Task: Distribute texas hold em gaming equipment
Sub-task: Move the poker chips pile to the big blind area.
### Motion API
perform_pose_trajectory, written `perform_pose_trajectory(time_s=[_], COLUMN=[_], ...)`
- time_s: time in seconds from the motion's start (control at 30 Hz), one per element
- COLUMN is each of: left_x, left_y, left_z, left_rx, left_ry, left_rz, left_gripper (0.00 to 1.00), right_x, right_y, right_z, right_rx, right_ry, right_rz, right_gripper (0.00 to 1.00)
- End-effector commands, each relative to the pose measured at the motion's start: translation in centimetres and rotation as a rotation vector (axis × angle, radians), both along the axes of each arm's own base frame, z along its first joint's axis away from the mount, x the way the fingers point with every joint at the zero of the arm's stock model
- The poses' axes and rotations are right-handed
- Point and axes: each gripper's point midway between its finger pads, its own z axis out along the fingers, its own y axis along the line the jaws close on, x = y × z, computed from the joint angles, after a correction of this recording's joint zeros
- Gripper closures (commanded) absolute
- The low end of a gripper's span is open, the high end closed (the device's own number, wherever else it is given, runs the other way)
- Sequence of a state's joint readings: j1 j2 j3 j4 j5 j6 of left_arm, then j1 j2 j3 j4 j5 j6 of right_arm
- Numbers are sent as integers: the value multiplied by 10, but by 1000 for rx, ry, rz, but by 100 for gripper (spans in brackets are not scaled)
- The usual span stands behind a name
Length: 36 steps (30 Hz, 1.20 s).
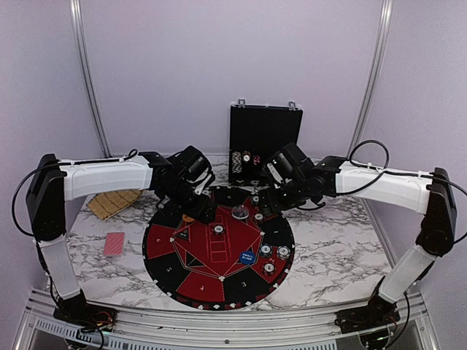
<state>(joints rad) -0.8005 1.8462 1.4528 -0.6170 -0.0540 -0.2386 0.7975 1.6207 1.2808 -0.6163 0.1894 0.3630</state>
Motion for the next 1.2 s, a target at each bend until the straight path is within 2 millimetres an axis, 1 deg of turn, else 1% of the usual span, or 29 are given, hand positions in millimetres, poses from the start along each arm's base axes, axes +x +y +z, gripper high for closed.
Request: perform_pose_trajectory(time_s=[0.0,0.1,0.23,0.37,0.47,0.5,0.67,0.8,1.17], left_x=[-7,-9,-9,-12,-11,-11,-5,-3,-4], left_y=[-13,-24,-32,-42,-45,-46,-53,-56,-53], left_z=[-22,-36,-53,-63,-71,-75,-81,-86,-95], left_rx=[102,140,182,190,201,207,216,224,245], left_ry=[51,80,108,127,137,143,142,151,170], left_rz=[-54,-81,-103,-138,-148,-151,-160,-162,-158], left_gripper=[4,3,3,4,6,7,13,21,37], right_x=[12,10,8,7,7,7,7,7,8], right_y=[-18,-25,-29,-32,-34,-35,-35,-38,-41], right_z=[29,35,38,40,40,40,43,44,42], right_rx=[78,86,90,92,90,92,97,93,86], right_ry=[-104,-119,-125,-133,-138,-139,-147,-150,-148], right_rz=[-78,-90,-94,-98,-102,-101,-101,-104,-107], right_gripper=[20,20,20,20,20,20,20,20,20])
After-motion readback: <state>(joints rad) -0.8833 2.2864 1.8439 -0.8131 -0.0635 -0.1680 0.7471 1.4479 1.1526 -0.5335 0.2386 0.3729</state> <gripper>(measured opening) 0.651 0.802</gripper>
